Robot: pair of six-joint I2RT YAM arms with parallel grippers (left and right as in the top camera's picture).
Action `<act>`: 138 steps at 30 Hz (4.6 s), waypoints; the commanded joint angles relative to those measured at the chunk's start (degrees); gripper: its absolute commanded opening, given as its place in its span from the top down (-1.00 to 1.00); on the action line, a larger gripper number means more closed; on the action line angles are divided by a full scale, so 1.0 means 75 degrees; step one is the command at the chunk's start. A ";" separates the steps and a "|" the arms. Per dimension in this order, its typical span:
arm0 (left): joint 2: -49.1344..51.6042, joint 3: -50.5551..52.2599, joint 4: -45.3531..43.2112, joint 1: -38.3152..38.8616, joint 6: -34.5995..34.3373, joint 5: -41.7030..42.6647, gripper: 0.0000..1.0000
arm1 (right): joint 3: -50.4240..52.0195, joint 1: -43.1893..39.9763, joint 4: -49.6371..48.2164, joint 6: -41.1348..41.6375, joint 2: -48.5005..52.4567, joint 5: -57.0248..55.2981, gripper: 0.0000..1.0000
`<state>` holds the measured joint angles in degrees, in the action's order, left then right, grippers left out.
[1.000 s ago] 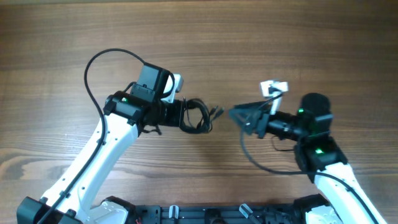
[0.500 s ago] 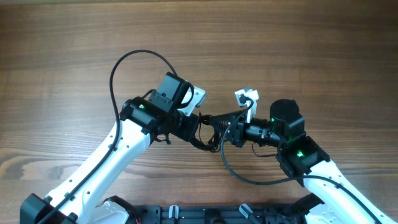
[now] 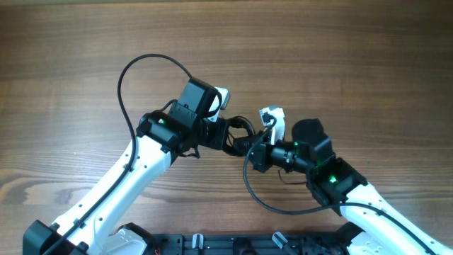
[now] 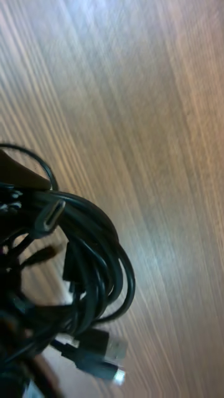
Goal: Untangle cables
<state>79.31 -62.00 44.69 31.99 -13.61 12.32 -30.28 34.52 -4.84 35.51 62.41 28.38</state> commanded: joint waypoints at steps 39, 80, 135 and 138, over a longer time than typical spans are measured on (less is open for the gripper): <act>0.0029 -0.0114 -0.0259 -0.1341 -0.2655 0.2095 0.92 | -0.0117 0.1390 -0.1230 -0.2387 0.0717 -0.1641 -0.71; 0.0026 -0.0117 -0.0382 -0.1661 -1.1520 0.2742 0.92 | -0.0067 0.2602 -0.3197 -0.1317 0.2623 -0.4182 -0.83; 0.0026 -0.0117 -0.1052 -0.0694 -0.0259 0.3279 0.92 | -0.0067 0.1285 -0.0737 0.0895 0.0755 -0.3622 0.91; 0.0026 -0.0114 -0.1037 -0.0699 0.0224 0.3707 0.92 | -0.0067 0.1285 -0.0425 0.0912 0.0761 -0.3920 0.91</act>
<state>79.99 -62.00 37.69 26.20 -18.87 27.81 -30.74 44.14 -10.72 41.41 66.85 2.04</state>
